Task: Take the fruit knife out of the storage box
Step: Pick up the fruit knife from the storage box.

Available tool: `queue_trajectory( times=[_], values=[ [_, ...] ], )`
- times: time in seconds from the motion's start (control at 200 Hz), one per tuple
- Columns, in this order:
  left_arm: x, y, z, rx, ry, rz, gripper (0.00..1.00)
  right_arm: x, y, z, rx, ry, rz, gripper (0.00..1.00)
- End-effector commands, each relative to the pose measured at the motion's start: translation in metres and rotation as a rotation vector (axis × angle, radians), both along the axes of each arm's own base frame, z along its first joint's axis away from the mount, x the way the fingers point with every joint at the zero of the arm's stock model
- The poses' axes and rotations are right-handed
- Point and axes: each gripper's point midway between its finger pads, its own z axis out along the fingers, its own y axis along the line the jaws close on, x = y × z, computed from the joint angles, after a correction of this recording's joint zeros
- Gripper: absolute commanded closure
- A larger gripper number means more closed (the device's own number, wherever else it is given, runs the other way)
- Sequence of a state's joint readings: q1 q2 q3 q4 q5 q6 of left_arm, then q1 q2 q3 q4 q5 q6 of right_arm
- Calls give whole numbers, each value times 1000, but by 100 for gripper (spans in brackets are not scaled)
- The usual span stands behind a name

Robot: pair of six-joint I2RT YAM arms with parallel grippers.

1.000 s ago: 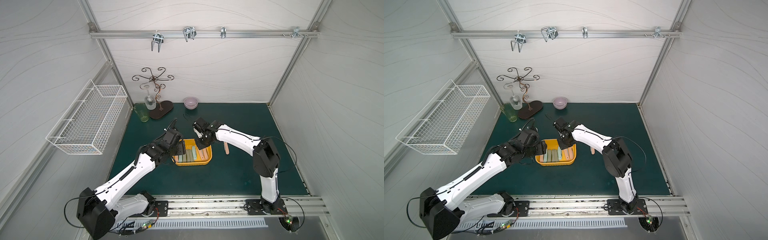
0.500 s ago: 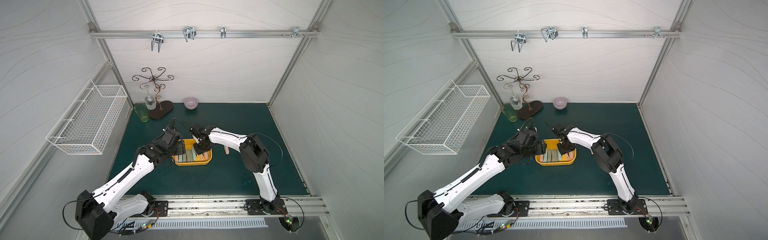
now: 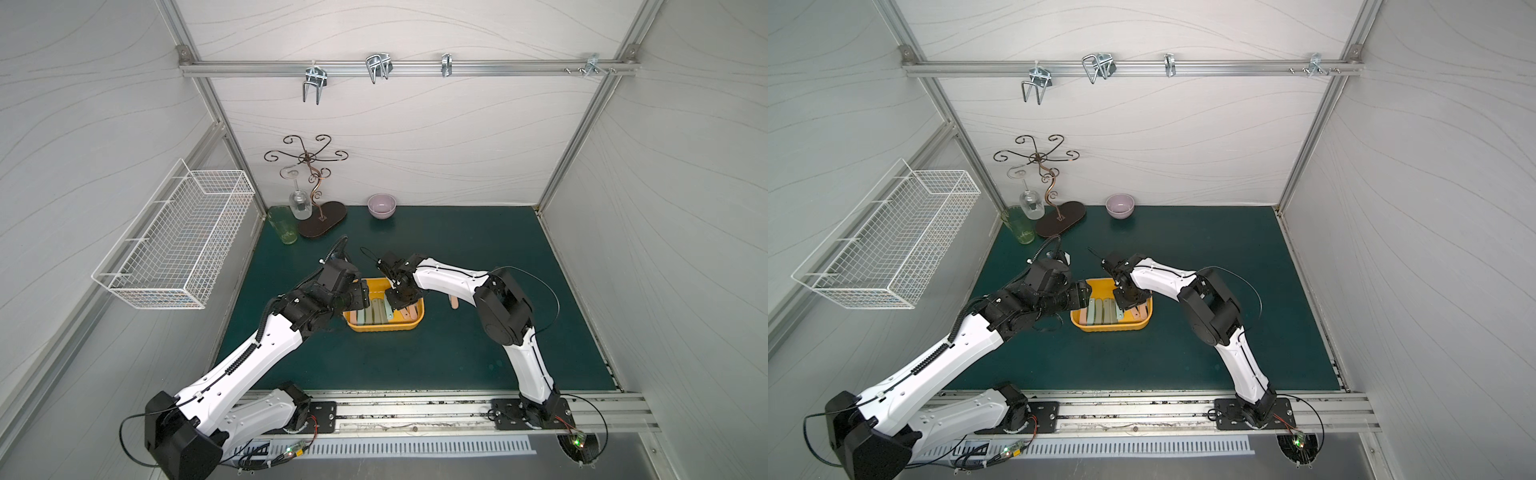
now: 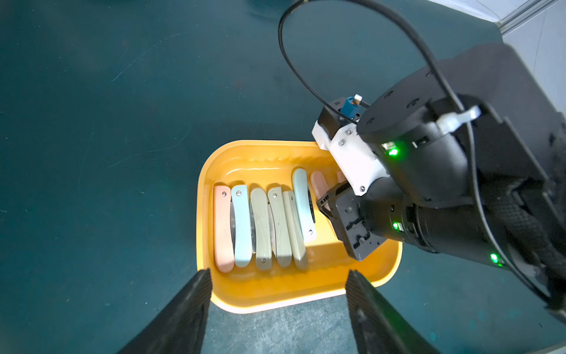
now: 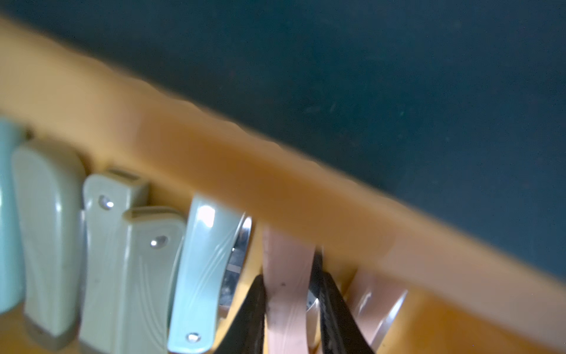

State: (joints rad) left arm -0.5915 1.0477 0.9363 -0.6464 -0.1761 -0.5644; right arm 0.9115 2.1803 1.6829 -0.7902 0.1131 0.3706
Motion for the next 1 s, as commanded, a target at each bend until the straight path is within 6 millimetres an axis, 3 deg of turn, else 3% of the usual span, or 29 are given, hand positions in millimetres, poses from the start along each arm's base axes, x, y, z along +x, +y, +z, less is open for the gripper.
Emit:
queue_trajectory(
  times=[0.0, 0.225, 0.996],
  values=[
    [2, 4, 9, 1, -36, 8, 28, -12, -9, -24, -67, 38, -4, 81],
    [1, 3, 9, -4, -38, 2, 28, -13, -7, -7, -46, 16, 1, 97],
    [3, 2, 11, -13, -49, 5, 28, -4, 5, 56, 35, -77, 13, 97]
  ],
)
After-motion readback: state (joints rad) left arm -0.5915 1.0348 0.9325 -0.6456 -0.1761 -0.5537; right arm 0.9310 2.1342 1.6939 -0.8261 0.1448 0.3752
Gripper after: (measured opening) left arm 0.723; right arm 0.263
